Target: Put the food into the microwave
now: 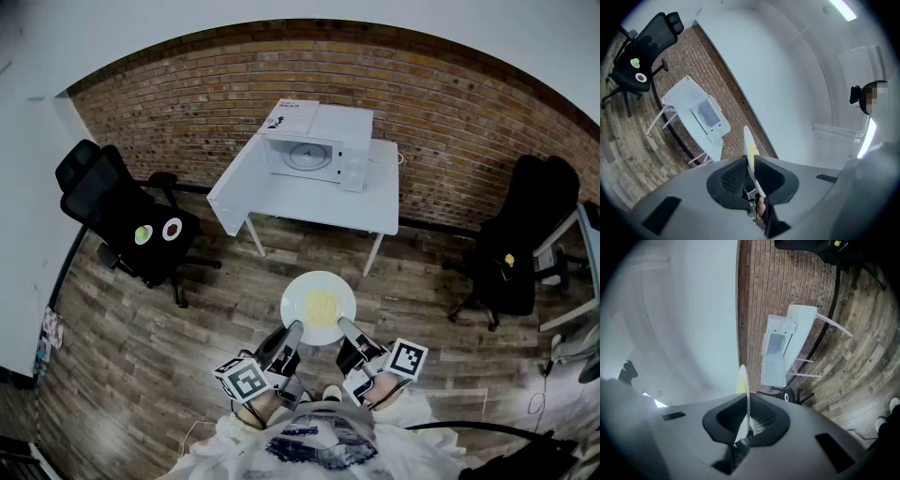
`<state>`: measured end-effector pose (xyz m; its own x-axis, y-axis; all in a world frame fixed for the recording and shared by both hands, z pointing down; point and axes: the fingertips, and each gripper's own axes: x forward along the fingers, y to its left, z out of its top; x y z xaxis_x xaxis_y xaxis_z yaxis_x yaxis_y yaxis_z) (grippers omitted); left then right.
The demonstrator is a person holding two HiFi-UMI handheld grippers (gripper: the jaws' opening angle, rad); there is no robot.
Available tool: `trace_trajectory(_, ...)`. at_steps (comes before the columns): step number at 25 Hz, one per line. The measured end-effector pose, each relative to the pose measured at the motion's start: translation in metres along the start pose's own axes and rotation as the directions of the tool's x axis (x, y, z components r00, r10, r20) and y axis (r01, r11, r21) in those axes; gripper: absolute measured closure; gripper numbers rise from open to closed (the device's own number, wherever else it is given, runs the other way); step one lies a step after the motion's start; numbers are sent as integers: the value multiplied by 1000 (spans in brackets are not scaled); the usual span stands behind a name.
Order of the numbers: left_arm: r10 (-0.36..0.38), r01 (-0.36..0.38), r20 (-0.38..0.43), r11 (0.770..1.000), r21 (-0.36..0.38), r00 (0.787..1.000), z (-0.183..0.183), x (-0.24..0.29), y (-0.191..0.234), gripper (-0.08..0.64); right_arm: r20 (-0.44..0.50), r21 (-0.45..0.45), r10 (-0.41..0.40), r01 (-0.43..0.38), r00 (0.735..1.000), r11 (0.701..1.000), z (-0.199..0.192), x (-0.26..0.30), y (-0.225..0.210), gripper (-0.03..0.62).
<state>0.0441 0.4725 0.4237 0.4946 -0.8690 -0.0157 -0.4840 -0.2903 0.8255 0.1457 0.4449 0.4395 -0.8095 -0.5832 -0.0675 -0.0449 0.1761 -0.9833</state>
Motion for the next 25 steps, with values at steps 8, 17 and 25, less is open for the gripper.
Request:
trace_trajectory(8, 22, -22, -11, 1000, 7, 1000, 1, 10, 0, 511, -3, -2, 1, -1, 1000, 1000, 10, 1, -2, 572)
trace_trajectory(17, 29, -29, -8, 1000, 8, 1000, -4, 23, 4, 511, -8, 12, 7, -7, 1000, 1000, 22, 3, -8, 572)
trace_trajectory(25, 40, -40, 10, 999, 13, 999, -9, 46, 4, 511, -29, -5, 6, -6, 1000, 1000, 47, 1, -15, 572)
